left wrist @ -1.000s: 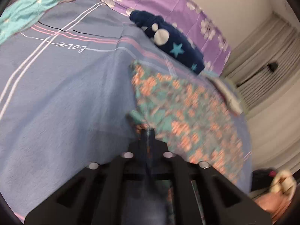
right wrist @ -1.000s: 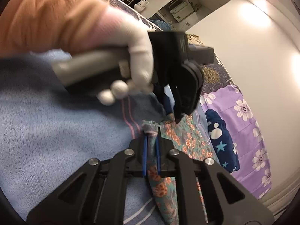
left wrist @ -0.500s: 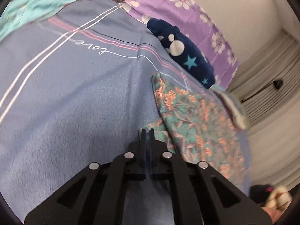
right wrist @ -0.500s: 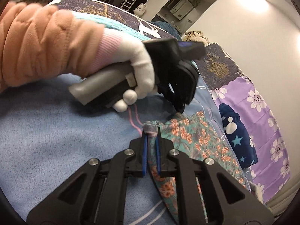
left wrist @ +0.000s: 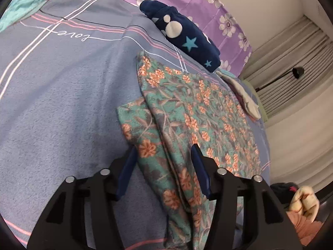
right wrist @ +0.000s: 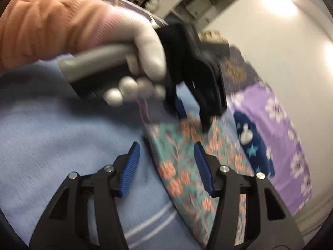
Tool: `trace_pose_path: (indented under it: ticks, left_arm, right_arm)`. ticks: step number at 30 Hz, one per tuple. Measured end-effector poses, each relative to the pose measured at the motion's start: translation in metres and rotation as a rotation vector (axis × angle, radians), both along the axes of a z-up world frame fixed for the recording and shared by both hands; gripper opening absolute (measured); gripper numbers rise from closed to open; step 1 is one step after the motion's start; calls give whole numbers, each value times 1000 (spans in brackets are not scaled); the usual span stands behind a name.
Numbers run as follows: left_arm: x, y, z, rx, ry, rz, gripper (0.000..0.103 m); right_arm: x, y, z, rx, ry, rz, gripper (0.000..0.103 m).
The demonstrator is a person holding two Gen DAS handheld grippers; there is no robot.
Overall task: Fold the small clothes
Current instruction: 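Grasp the shirt end with the left gripper beside the right gripper while the right gripper holds it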
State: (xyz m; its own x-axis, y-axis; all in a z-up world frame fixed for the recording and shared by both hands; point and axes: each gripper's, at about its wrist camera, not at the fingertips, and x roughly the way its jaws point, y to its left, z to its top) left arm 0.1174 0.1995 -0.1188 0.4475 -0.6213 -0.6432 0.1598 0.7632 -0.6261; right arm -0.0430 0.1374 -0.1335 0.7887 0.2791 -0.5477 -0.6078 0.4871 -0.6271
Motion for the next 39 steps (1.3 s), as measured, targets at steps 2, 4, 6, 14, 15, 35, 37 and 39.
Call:
trace_pose_path:
  ticks: [2,4,6,14,15,35,37,39]
  left_arm:
    - [8,2,-4,-36,5,9,55]
    - [14,1,-6,-61,3,13,57]
    - [20,0,-8,-76,0,8,57]
    - [29,-3,-6,-64,-17,-3,55]
    - [31,-3,-6,-63,-17,8,46]
    - [49,-10,-10,-9,-27,5,36]
    - [52,-13,-10,-3,-31,12,37]
    - [56,-12,-11,-13,-28,20,37]
  right_arm:
    - [11,-1,-3,-7,49,-53,60]
    - [17,0,-2,13,81,-87,66]
    - [19,4,-2,3,52,-112,70]
    - [37,20,-3,40,95,-161,67]
    - [43,21,-3,48,100,-167,62]
    - [62,6,0,163,194,-238,36]
    - [63,8,-1,159,196,-242,39]
    - [64,13,-3,140,190,-251,41]
